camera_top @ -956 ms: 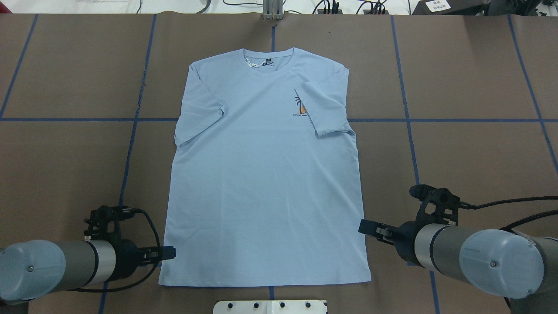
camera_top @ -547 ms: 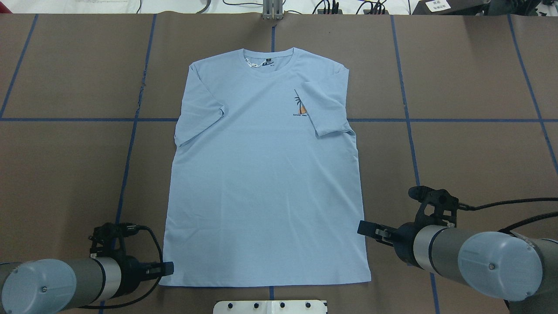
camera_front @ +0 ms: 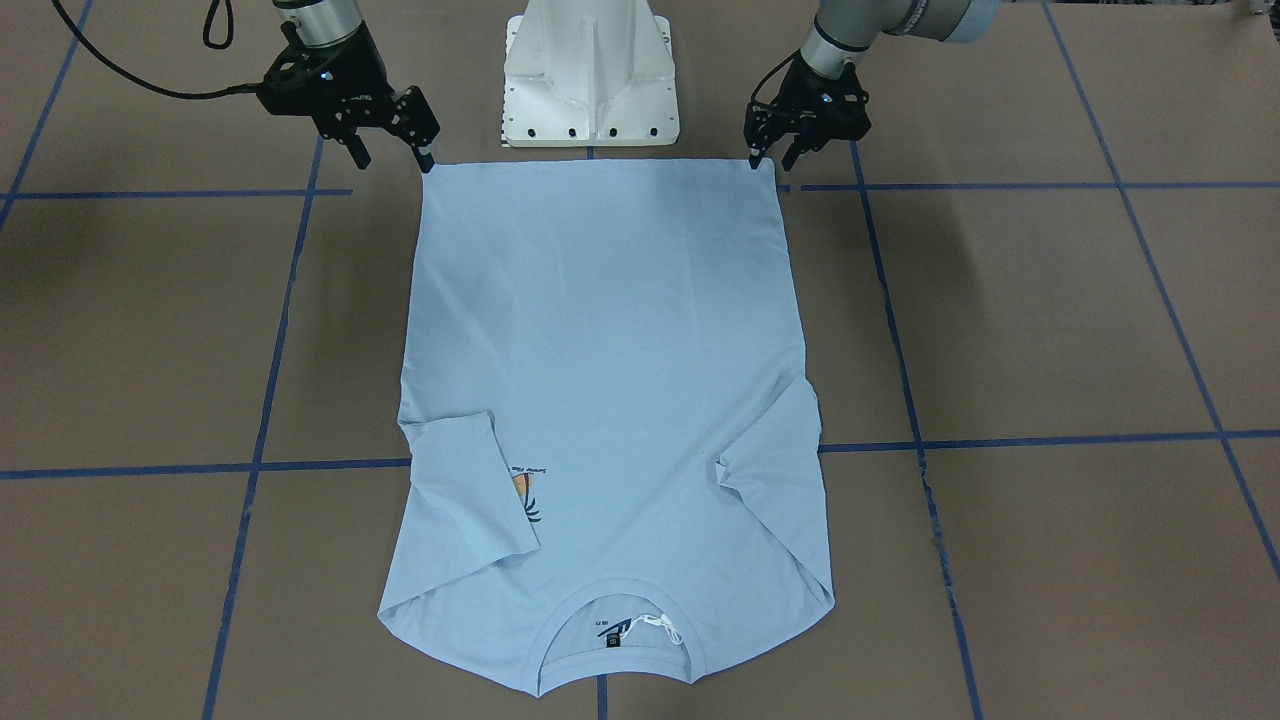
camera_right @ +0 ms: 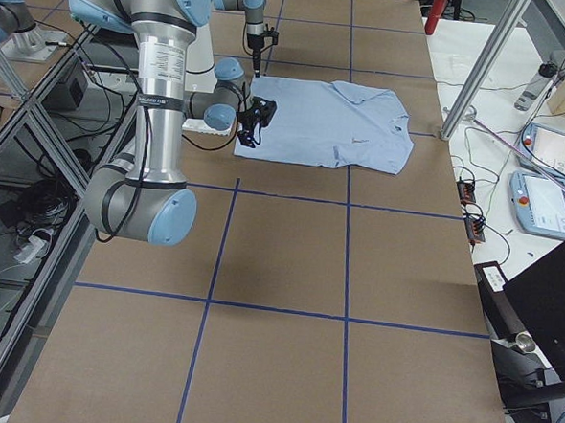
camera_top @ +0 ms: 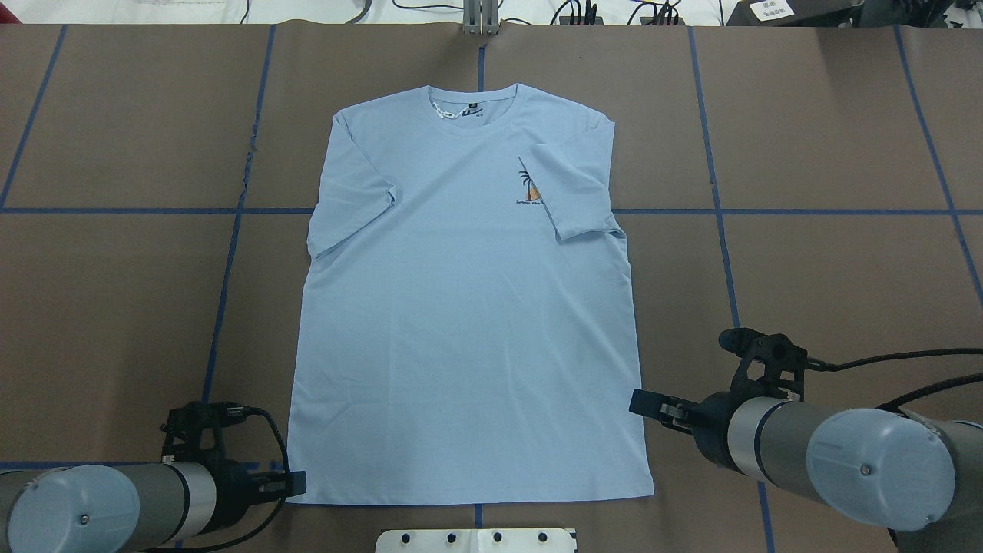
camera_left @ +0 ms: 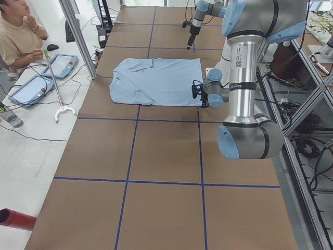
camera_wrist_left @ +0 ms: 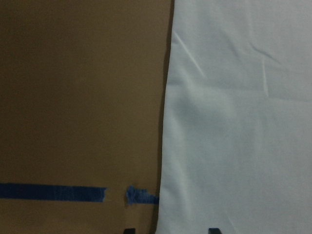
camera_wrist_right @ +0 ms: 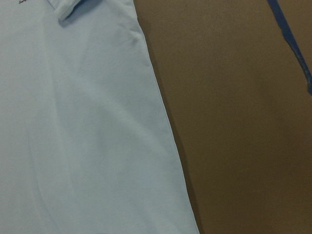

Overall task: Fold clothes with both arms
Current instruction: 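Grasp the hem corners nearest the robot with both grippers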

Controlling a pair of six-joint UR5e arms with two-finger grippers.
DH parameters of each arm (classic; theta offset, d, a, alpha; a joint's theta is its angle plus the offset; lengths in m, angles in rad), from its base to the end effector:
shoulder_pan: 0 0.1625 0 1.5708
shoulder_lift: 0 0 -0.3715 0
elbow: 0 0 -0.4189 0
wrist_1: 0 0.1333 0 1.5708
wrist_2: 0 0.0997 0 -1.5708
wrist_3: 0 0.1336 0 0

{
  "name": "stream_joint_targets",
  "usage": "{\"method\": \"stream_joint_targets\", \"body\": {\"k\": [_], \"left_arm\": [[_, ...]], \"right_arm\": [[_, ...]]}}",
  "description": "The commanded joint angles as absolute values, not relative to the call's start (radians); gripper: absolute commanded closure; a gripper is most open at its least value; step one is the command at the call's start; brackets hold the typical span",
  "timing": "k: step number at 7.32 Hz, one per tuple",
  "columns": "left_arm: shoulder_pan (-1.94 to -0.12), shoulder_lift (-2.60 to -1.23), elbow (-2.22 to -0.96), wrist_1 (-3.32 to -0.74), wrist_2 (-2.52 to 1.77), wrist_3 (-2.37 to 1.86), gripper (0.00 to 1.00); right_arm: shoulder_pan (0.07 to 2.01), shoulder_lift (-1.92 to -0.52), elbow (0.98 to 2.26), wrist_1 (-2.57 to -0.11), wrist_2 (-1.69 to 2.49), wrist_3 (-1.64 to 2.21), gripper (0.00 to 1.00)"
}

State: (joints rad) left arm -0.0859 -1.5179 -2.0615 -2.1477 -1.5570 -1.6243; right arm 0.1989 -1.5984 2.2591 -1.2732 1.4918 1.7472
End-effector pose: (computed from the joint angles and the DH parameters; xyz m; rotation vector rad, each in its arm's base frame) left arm 0.5123 -0.1798 0.3417 0.0291 1.0152 -0.1342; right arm -0.4488 -0.2372 0.2718 0.0842 -0.9633 0.3837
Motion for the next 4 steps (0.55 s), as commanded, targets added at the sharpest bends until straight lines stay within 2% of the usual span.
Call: {"method": "stream_joint_targets", "body": {"k": [1, 3, 4], "left_arm": [[-0.078, -1.520, -2.060, -2.146, -1.557, -1.629, 0.53], [-0.074, -1.522, -2.059, -2.146, -1.559, -1.629, 0.54], [-0.074, -1.523, -2.059, -2.146, -1.559, -1.629, 0.59]], "right_arm": [[0.199, -1.598, 2.258, -1.273, 1.491, 1.747, 0.03], [0.199, -1.598, 2.258, -1.273, 1.491, 1.747, 0.02], [0.199, -1.598, 2.258, -1.273, 1.491, 1.747, 0.02]]}}
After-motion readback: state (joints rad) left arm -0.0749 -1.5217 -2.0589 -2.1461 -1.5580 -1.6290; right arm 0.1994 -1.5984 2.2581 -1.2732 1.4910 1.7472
